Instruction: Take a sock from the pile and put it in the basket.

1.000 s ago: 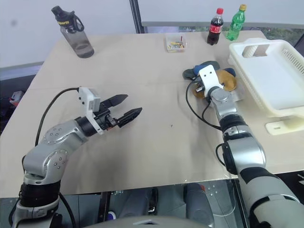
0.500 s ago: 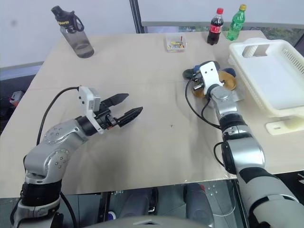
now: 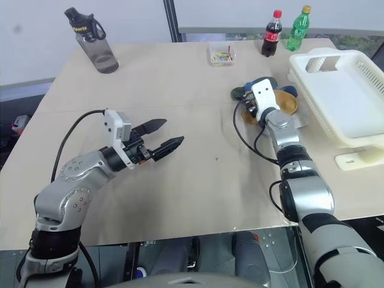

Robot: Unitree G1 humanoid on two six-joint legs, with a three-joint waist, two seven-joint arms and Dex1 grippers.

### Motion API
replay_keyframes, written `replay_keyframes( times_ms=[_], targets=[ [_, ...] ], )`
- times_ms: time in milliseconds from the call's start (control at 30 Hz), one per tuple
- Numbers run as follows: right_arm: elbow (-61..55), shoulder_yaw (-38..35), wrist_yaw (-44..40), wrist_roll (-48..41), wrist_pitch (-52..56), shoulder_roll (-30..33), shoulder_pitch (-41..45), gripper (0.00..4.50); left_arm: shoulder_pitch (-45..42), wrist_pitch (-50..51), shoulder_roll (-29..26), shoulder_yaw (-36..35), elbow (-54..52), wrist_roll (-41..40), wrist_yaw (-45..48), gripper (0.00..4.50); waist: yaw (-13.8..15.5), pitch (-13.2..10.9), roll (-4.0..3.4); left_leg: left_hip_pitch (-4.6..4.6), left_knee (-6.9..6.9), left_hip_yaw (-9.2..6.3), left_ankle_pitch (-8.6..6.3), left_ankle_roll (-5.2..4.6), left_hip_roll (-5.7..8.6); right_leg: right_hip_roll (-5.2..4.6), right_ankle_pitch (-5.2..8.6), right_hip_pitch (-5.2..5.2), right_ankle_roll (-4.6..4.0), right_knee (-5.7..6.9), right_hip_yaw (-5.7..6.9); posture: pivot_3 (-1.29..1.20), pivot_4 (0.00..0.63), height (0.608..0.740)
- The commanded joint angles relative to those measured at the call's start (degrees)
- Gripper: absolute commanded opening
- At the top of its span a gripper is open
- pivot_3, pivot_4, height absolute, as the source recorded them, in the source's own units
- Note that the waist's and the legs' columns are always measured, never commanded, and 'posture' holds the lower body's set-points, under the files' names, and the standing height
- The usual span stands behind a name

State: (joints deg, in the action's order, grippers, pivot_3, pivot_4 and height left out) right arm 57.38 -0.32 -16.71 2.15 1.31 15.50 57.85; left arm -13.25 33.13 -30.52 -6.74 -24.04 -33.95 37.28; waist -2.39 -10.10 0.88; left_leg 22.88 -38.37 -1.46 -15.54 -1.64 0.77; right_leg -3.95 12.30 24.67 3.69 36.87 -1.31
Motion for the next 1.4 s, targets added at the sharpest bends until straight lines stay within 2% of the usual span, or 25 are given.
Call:
replay_keyframes(
  times_ms=[33,133,167,200,300,567,700,800,933,1100,1200,1333,1367,1400],
  targets=[
    [-1.0,-1.3,1.1,-0.9,-1.0,-0.2,1.1,2.23,0.1,-0.7,-0.2,-1.1,-1.3,-0.5,-0.2,4.5,0.0,0.0,0.0,0.0,0.0,0.0,0.0,0.0,0.0,0.0,0.0,0.0,0.0,0.0,0.0,0.0,0.15,0.74],
    [-0.9,-1.4,1.3,-1.0,-1.1,-0.5,1.2,2.23,0.4,-0.6,-0.3,-1.3,-1.6,-0.6,-0.4,4.5,0.0,0.0,0.0,0.0,0.0,0.0,0.0,0.0,0.0,0.0,0.0,0.0,0.0,0.0,0.0,0.0,0.15,0.74],
    [-0.7,-1.5,1.3,-1.0,-1.2,-0.6,1.2,1.71,0.4,-0.5,-0.3,-1.4,-1.7,-0.7,-0.5,4.5,0.0,0.0,0.0,0.0,0.0,0.0,0.0,0.0,0.0,0.0,0.0,0.0,0.0,0.0,0.0,0.0,0.15,0.74],
    [-0.7,-1.5,1.3,-1.0,-1.2,-0.6,1.2,1.45,0.5,-0.5,-0.4,-1.5,-1.8,-0.7,-0.5,4.5,0.0,0.0,0.0,0.0,0.0,0.0,0.0,0.0,0.0,0.0,0.0,0.0,0.0,0.0,0.0,0.0,0.15,0.74],
    [-0.4,-1.5,1.3,-0.9,-1.3,-0.7,1.1,0.05,0.8,-0.3,-0.4,-1.6,-2.1,-0.9,-0.7,4.5,0.0,0.0,0.0,0.0,0.0,0.0,0.0,0.0,0.0,0.0,0.0,0.0,0.0,0.0,0.0,0.0,0.15,0.74],
    [-3.0,-1.7,0.1,-1.5,-0.3,-0.6,0.3,0.05,0.7,-0.1,-0.4,-1.7,-1.9,-1.1,-1.1,4.5,0.0,0.0,0.0,0.0,0.0,0.0,0.0,0.0,0.0,0.0,0.0,0.0,0.0,0.0,0.0,0.0,0.15,0.74],
    [-17.5,-2.1,-7.6,-6.8,8.2,-0.9,-4.8,0.05,0.7,0.0,0.0,-1.8,-1.3,-1.3,-1.4,4.5,0.0,0.0,0.0,0.01,0.0,-0.03,0.0,0.0,-0.03,0.0,0.0,0.0,0.0,0.0,0.02,0.0,0.15,0.74],
    [-37.6,0.6,-12.3,-11.2,20.8,-0.9,-12.8,0.05,0.7,-0.2,0.2,-2.1,-0.2,-1.1,-1.5,4.5,0.2,0.0,-0.01,0.02,0.0,-0.05,0.0,0.0,-0.08,-0.01,0.0,0.0,0.0,0.0,0.02,0.0,0.15,0.74],
    [-57.0,5.8,-13.3,-14.4,34.4,-2.4,-21.1,0.05,1.1,-0.5,0.6,-2.7,2.6,-0.7,-1.4,4.5,0.1,0.0,-0.02,0.02,-0.02,-0.07,-0.03,-0.06,-0.09,-0.02,0.0,0.01,0.0,0.05,0.04,0.0,0.15,0.74],
    [-65.9,12.5,-13.4,-17.3,43.4,-7.3,-25.2,0.05,3.1,-1.1,-0.8,-3.7,6.1,0.1,0.7,4.5,0.1,0.0,-0.02,-0.11,-0.08,-0.1,-0.11,-0.21,-0.03,0.06,-0.02,0.01,-0.04,0.28,0.04,0.0,0.15,0.74],
    [-70.2,18.8,-17.9,-20.9,47.3,-8.7,-27.0,0.05,5.0,-0.8,-2.7,-4.7,8.5,0.4,2.4,4.5,0.1,0.0,-0.01,-0.13,-0.09,-0.14,-0.09,-0.18,-0.02,0.1,-0.02,0.01,-0.06,0.31,0.06,0.0,0.15,0.74],
    [-69.6,19.6,-16.3,-21.7,48.4,-10.9,-27.6,0.05,6.0,1.6,-5.1,-4.6,9.2,-0.5,3.8,4.5,0.3,0.0,0.0,-0.12,-0.09,-0.15,-0.09,-0.17,-0.01,0.1,-0.02,0.01,-0.06,0.29,0.07,0.0,0.15,0.74],
    [-69.9,19.6,-16.1,-21.8,48.4,-10.8,-27.9,0.6,6.2,2.8,-5.6,-4.6,9.0,-1.0,4.1,4.5,0.4,0.0,0.03,-0.11,-0.11,-0.16,-0.08,-0.16,-0.02,0.09,-0.02,0.0,-0.05,0.29,0.08,0.0,0.15,0.74],
    [-70.2,19.5,-16.1,-21.9,48.3,-10.8,-28.1,0.86,6.2,3.5,-6.1,-4.6,9.1,-1.2,4.4,4.5,0.4,0.1,0.05,-0.11,-0.14,-0.18,-0.08,-0.16,-0.02,0.08,-0.02,-0.03,-0.05,0.29,0.09,0.0,0.15,0.74]
  ],
)
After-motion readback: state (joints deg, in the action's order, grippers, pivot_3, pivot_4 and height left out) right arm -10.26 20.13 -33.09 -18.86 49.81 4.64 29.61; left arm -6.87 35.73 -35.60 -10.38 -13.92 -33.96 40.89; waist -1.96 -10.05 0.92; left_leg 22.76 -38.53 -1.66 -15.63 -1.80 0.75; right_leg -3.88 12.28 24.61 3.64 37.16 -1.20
